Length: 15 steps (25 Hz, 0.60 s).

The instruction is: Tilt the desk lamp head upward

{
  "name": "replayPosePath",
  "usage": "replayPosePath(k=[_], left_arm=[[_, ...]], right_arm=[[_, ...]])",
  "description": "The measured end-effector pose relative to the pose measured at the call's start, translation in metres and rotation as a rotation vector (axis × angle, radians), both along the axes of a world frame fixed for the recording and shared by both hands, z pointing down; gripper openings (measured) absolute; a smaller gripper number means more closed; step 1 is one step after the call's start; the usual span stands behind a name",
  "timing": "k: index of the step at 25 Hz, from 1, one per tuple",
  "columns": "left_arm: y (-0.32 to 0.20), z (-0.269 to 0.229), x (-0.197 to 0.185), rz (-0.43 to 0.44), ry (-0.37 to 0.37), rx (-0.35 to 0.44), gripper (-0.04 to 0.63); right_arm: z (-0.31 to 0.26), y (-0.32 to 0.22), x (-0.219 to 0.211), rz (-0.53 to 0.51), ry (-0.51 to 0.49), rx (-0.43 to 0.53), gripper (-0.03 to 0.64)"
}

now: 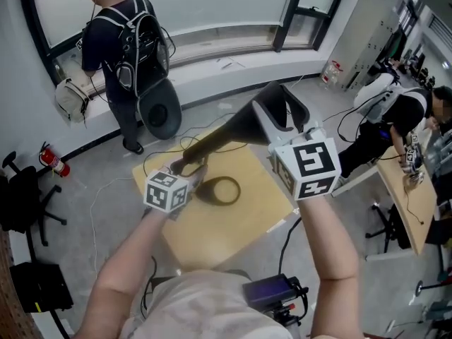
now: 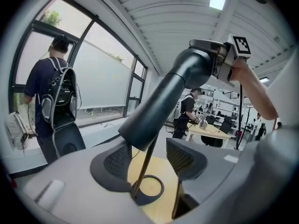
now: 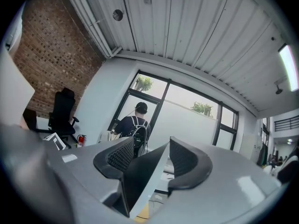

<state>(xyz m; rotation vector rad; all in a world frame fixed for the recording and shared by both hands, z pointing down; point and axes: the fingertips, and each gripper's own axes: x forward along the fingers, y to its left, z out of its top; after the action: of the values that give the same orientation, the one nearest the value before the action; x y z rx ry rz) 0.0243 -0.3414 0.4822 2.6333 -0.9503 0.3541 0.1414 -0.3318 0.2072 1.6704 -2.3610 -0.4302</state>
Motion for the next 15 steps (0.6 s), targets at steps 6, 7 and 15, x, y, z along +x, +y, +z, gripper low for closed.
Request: replayPosePath(k=[6, 7, 15], left_arm=[[0.001, 0.003, 0.006, 0.027, -0.007, -0.01, 0.222], [0.001, 0.003, 0.007, 0.032, -0.007, -0.012, 0.222], [0.006, 0.01, 0.017, 0.072, -0.019, -0.028, 0.233]], right_arm=[[-0.005, -0.001, -0.008, 0.005, 0.054, 0.018, 0.247], [-0.006, -0.001, -0.009, 0.006, 0.051, 0.015, 0.247], [-0.007, 0.001, -0.015, 0.001, 0.06, 0.014, 0.252]])
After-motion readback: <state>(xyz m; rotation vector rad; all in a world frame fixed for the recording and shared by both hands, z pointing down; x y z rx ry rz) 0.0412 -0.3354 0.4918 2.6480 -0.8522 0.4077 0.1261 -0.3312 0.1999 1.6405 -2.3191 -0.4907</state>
